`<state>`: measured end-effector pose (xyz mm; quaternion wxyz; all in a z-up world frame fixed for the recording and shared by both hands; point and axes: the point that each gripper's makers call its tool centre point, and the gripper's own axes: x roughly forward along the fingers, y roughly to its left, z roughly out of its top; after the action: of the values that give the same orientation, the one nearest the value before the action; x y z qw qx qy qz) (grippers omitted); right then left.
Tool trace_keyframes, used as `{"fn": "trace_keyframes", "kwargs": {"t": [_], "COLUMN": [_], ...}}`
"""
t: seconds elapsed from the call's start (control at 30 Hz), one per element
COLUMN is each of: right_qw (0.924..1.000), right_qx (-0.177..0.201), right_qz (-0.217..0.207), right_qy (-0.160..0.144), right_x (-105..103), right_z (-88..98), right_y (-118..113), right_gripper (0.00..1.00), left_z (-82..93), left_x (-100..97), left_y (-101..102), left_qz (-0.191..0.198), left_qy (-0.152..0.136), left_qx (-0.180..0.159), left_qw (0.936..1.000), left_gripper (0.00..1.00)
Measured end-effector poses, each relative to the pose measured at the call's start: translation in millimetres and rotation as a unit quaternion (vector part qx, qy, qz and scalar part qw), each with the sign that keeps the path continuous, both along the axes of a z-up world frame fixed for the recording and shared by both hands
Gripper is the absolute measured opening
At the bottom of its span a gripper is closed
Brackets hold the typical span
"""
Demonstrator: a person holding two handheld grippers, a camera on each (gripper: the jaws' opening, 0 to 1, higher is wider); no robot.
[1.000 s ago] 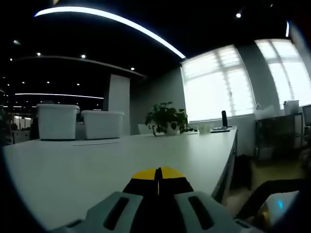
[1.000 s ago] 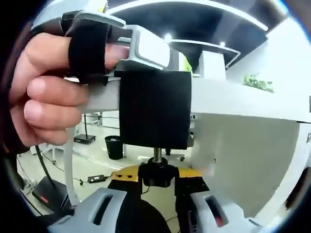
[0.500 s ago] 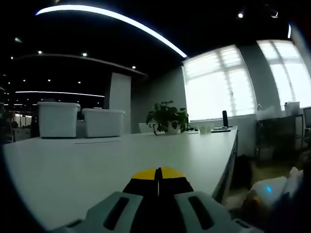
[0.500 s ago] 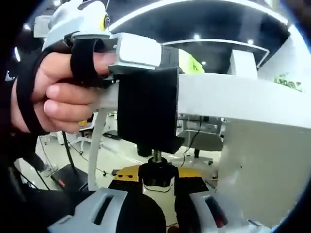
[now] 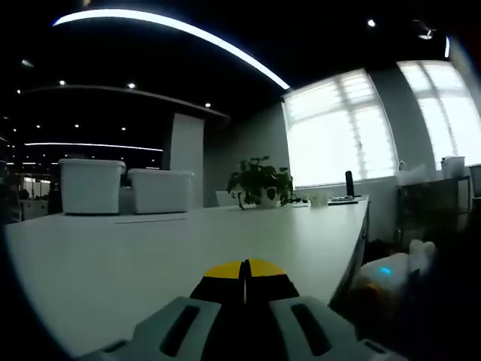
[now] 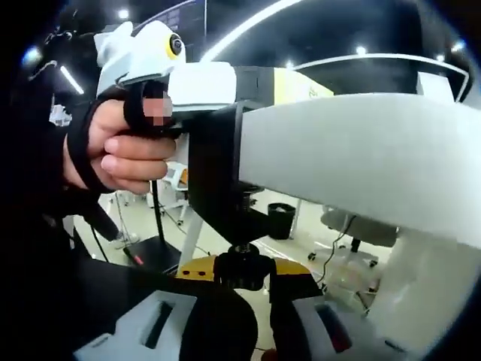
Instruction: Clamp the fixed fixture on the desktop, loosen the retaining clip, secure it to the edge of the desk, and tighten the retaining clip.
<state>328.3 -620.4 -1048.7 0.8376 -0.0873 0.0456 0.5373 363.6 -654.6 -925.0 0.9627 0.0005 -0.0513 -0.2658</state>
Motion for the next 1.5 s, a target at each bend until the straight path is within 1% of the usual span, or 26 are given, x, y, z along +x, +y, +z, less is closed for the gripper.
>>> {"fn": "trace_keyframes", "kwargs": {"t": [0.07,0.13,0.17,0.33,0.4,0.5,0.57,0.6,0.67,0.7,0.73,0.8,0.87,0.9,0.93,0.97,1.03,1.07,1.1,1.13,1.17,1.27,1.37,1.4,1.47,1.5], "right_qw": [1.0000,0.9998,0.9997,0.9996,0.9996,1.0000,0.9997,0.9992,0.9973,0.9961,0.9941,0.9898,0.9822,0.9770,0.9716,0.9618,0.9539,0.9491,0.9458,0.9444,0.9387,0.9342,0.9307,0.9293,0.9292,0.9254], "right_qx": [0.000,0.006,0.009,0.014,0.015,0.010,0.006,0.006,0.011,0.013,0.018,0.020,0.039,0.043,0.037,0.037,0.049,0.048,0.049,0.054,0.065,0.074,0.079,0.069,0.058,0.046], "right_qz": [0.009,0.017,0.021,0.026,0.023,0.000,-0.022,-0.039,-0.073,-0.087,-0.107,-0.140,-0.183,-0.208,-0.233,-0.270,-0.296,-0.311,-0.321,-0.324,-0.338,-0.349,-0.357,-0.362,-0.365,-0.375], "right_qy": [0.000,0.005,0.005,0.000,0.002,0.002,-0.003,-0.001,-0.007,-0.008,-0.008,-0.018,-0.014,-0.015,-0.021,-0.023,-0.004,-0.004,-0.006,-0.005,0.003,0.009,0.015,0.016,0.018,0.024], "right_x": [-9,-7,0,-2,0,-4,-2,-1,-3,2,4,3,3,2,2,2,0,0,1,1,4,8,11,12,15,15], "right_z": [3.0,2.4,-0.4,0.8,0.5,2.4,1.9,1.5,5.1,5.5,6.1,7.3,10.1,9.8,8.1,7.1,3.4,3.7,4.8,6.4,8.8,13.8,14.2,10.4,5.0,1.5], "right_y": [4,3,-1,0,-1,-1,-3,-6,-7,-12,-14,-16,-20,-23,-27,-32,-31,-32,-32,-30,-30,-24,-19,-19,-16,-20], "right_gripper": [0.23,0.23,0.23,0.23,0.24,0.24,0.24,0.25,0.28,0.28,0.29,0.30,0.32,0.33,0.37,0.45,0.54,0.57,0.58,0.58,0.58,0.60,0.61,0.60,0.57,0.55], "left_z": [-0.4,-0.5,-0.6,-0.7,-0.7,-0.7,-0.7,-0.6,-0.5,-0.4,-0.1,0.1,0.2,0.6,1.0,1.4,1.6,1.7,1.9,2.0,2.1,2.2,2.0,2.0,1.9,1.9], "left_x": [0.3,0.4,0.6,1.0,1.1,1.3,1.4,1.4,1.4,1.4,1.3,1.1,1.1,0.9,0.5,0.2,0.3,0.3,0.3,0.2,0.1,0.1,0.4,0.4,0.5,0.5], "left_y": [0,0,0,0,-1,-1,-1,-1,-1,-1,-2,-2,-2,-2,-2,-2,-2,-2,-2,-2,-2,-2,-2,-2,-2,-2], "left_qz": [0.000,0.000,0.000,0.000,0.000,-0.001,-0.001,-0.001,-0.003,-0.005,-0.006,-0.009,-0.011,-0.011,-0.011,-0.011,-0.011,-0.011,-0.011,-0.011,-0.010,-0.010,-0.011,-0.011,-0.011,-0.011], "left_qy": [0.002,0.002,0.002,0.003,0.003,0.004,0.004,0.004,0.003,0.002,0.001,0.000,0.001,-0.002,-0.006,-0.009,-0.009,-0.008,-0.009,-0.010,-0.010,-0.010,-0.010,-0.010,-0.009,-0.009], "left_qx": [-0.001,-0.001,-0.001,-0.002,-0.002,-0.002,-0.002,-0.002,-0.002,-0.002,-0.001,-0.001,-0.001,0.000,0.002,0.003,0.003,0.003,0.003,0.004,0.004,0.004,0.003,0.003,0.003,0.003], "left_qw": [1.0000,1.0000,1.0000,1.0000,1.0000,1.0000,1.0000,1.0000,1.0000,1.0000,1.0000,1.0000,0.9999,0.9999,0.9999,0.9999,0.9999,0.9999,0.9999,0.9999,0.9999,0.9999,0.9999,0.9999,0.9999,0.9999], "left_gripper": [0.01,0.01,0.01,0.01,0.01,0.01,0.01,0.01,0.01,0.01,0.01,0.01,0.01,0.01,0.01,0.01,0.01,0.01,0.01,0.01,0.01,0.01,0.01,0.01,0.01,0.01]}}
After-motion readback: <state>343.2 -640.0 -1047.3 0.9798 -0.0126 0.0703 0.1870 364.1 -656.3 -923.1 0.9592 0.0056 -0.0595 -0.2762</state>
